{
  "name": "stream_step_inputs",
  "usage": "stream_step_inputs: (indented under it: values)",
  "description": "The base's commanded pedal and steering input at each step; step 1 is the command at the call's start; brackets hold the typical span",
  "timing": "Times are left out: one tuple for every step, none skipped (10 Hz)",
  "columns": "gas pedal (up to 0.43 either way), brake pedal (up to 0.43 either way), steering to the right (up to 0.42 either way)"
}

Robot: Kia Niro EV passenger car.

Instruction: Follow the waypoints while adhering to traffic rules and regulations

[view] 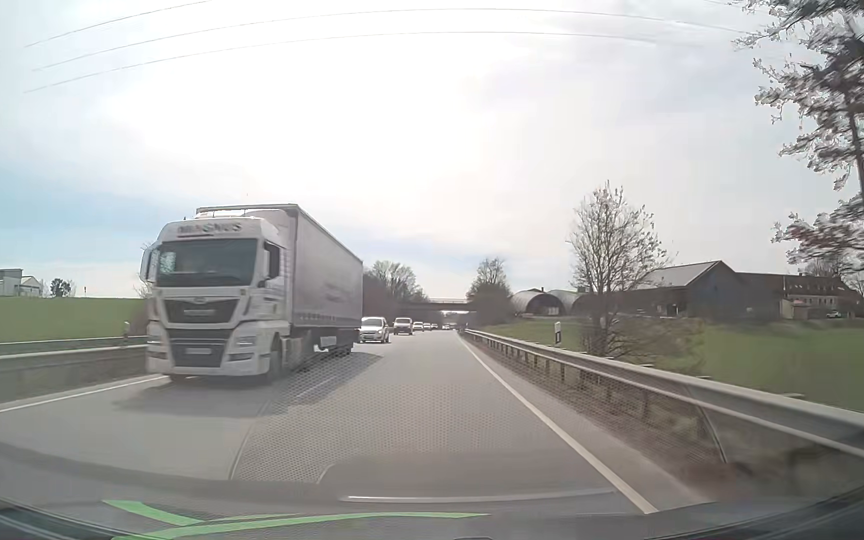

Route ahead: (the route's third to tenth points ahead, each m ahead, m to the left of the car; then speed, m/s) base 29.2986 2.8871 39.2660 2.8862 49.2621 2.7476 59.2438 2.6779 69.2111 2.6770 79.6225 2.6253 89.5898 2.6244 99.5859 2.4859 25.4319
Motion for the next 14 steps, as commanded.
stream_step_inputs:
  values:
    - [0.248,0.0,0.006]
    - [0.248,0.0,0.006]
    - [0.248,0.0,0.006]
    - [0.248,0.0,0.006]
    - [0.248,0.0,0.006]
    - [0.248,0.0,0.006]
    - [0.248,0.0,0.005]
    - [0.248,0.0,0.005]
    - [0.248,0.0,0.005]
    - [0.248,0.0,0.005]
    - [0.248,0.0,0.005]
    - [0.248,0.0,0.005]
    - [0.248,0.0,0.005]
    - [0.248,0.0,0.005]
